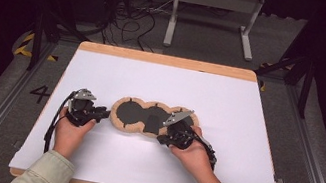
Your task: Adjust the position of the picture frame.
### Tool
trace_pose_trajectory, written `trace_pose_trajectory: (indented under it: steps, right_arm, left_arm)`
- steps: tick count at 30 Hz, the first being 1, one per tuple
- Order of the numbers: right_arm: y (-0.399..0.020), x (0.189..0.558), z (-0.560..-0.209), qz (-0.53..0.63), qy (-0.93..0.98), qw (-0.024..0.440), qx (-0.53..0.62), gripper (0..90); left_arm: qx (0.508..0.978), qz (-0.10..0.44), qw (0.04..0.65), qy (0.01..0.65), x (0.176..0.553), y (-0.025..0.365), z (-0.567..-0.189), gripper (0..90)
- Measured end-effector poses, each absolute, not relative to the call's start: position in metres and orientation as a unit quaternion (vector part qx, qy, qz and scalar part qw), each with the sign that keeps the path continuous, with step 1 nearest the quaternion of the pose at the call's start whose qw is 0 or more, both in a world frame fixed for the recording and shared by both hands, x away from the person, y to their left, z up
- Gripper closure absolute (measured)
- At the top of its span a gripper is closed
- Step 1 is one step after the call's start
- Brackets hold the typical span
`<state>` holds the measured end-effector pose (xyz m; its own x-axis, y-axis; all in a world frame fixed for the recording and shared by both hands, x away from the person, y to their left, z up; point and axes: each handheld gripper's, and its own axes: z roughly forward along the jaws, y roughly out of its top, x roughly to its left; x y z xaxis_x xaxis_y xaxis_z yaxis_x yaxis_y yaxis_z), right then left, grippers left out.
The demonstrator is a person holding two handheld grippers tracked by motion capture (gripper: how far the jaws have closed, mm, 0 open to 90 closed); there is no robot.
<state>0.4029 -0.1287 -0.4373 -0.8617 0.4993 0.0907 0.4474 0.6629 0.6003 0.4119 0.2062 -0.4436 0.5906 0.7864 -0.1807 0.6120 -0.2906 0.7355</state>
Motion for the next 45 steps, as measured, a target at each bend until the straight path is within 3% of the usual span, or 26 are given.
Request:
trace_pose_trajectory:
  steps: [12, 20, 30, 40, 45]
  right_arm:
    - [-0.129, 0.407, -0.428, 0.337, 0.904, 0.041, 0.262, 90.0]
    - [-0.130, 0.408, -0.413, 0.374, 0.886, 0.072, 0.263, 90.0]
    - [-0.132, 0.409, -0.411, 0.377, 0.884, 0.078, 0.266, 90.0]
    - [-0.153, 0.401, -0.394, 0.361, 0.889, 0.094, 0.265, 90.0]
    - [-0.167, 0.402, -0.384, 0.369, 0.884, 0.103, 0.268, 84.4]
  left_arm:
    - [0.795, 0.110, 0.405, 0.438, 0.406, 0.211, -0.444, 70.1]
    - [0.795, 0.110, 0.404, 0.439, 0.404, 0.212, -0.445, 69.8]
    - [0.794, 0.107, 0.407, 0.439, 0.403, 0.214, -0.445, 68.7]
    - [0.787, 0.091, 0.416, 0.447, 0.404, 0.213, -0.431, 56.2]
    - [0.785, 0.079, 0.417, 0.450, 0.406, 0.214, -0.427, 51.1]
